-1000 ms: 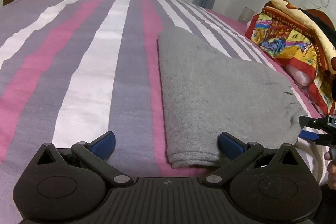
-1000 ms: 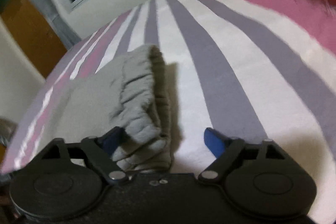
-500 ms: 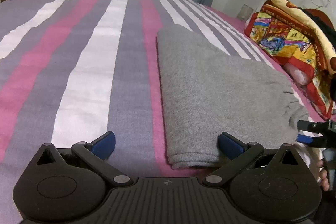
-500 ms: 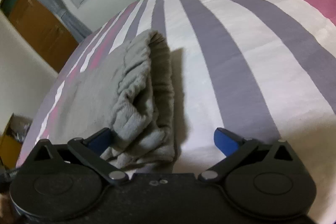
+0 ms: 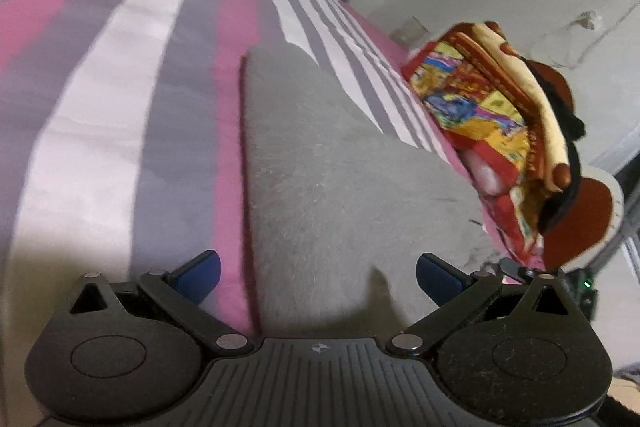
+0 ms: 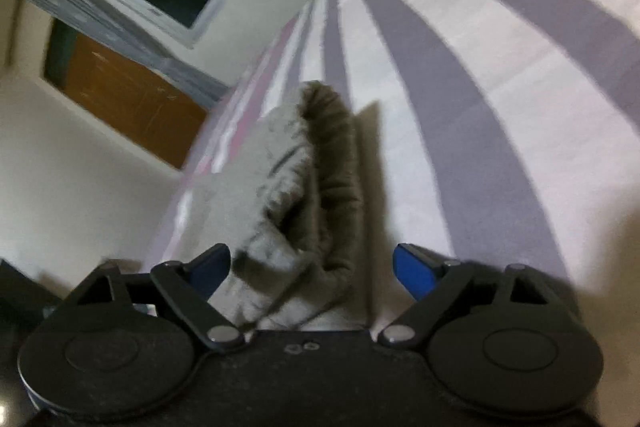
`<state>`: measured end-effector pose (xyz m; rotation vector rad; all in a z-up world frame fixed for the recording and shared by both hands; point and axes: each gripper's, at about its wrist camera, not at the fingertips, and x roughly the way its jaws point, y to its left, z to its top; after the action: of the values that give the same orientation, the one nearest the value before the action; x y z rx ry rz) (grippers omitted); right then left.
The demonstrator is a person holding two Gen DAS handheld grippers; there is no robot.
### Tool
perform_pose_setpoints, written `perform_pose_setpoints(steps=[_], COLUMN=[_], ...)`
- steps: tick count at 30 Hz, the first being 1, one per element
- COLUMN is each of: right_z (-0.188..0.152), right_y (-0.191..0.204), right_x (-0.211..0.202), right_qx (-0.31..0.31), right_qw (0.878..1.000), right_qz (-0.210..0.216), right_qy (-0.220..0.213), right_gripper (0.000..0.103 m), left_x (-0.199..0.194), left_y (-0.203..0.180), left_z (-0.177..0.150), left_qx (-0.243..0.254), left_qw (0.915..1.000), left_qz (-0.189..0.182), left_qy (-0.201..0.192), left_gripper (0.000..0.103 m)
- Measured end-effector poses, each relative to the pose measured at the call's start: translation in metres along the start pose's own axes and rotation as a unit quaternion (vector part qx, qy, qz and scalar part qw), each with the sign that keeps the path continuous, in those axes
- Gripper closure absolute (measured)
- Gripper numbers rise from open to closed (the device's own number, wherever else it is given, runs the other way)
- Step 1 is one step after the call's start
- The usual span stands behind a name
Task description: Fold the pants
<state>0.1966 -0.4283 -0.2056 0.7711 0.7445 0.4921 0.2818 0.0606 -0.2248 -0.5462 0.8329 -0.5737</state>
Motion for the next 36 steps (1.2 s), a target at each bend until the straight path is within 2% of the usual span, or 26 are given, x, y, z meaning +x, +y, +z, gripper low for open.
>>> perform_pose_setpoints(steps=[3,6,8,10,13,14,17,19,22,24,27,32,36], right_z=[0.006,0.013,0.018,0.022,0.024,0.024,0.029,0.034,0.035,0.036,0.038,0.048,0.067], right_y=[-0.008,-0.017,-0.024,-0.031,-0.033,-0.032,-0.033,-0.032,-0.031,-0.032,-0.026,0.019,0.051], right_x=[0.010,0.019,0.025,0.028,0.033,0.035,0.041,0.048,0.052,0.053,0.045,0.034,0.038], right_qx=[0.006,0.018,0.025,0.033,0.029,0.023,0.011,0.002,-0.002,0.007,0.025,-0.015,-0.050], right_qw=[1.000,0.999,0.998,0.997,0.996,0.996,0.995,0.994,0.993,0.991,0.990,0.987,0.982], right_qz=[0.014,0.041,0.052,0.064,0.078,0.080,0.094,0.097,0.102,0.122,0.128,0.148,0.167], right_qy=[0.012,0.021,0.025,0.029,0.033,0.035,0.041,0.044,0.051,0.060,0.056,0.059,0.074], right_gripper=[0.018,0.028,0.036,0.044,0.045,0.045,0.045,0.048,0.049,0.051,0.054,0.054,0.055], left_x=[0.014,0.026,0.034,0.045,0.060,0.067,0.087,0.095,0.094,0.090,0.073,0.035,0.005], left_y=[0.004,0.013,0.020,0.028,0.035,0.036,0.042,0.042,0.037,0.035,0.031,0.023,0.018], left_z=[0.008,0.018,0.024,0.030,0.035,0.037,0.041,0.040,0.037,0.035,0.029,0.028,0.054], left_qx=[0.011,0.006,0.004,-0.007,-0.013,-0.014,-0.027,-0.033,-0.032,-0.038,-0.063,-0.065,-0.045], left_qw=[0.9993,0.9965,0.9950,0.9931,0.9887,0.9870,0.9812,0.9793,0.9803,0.9805,0.9733,0.9697,0.9691], left_qz=[-0.034,-0.081,-0.096,-0.112,-0.143,-0.153,-0.182,-0.193,-0.191,-0.190,-0.221,-0.232,-0.232], left_qy=[0.014,0.020,0.027,0.034,0.044,0.048,0.060,0.052,0.041,0.034,0.004,-0.042,-0.070], left_gripper=[0.000,0.003,0.028,0.038,0.048,0.056,0.070,0.072,0.075,0.075,0.075,0.075,0.075])
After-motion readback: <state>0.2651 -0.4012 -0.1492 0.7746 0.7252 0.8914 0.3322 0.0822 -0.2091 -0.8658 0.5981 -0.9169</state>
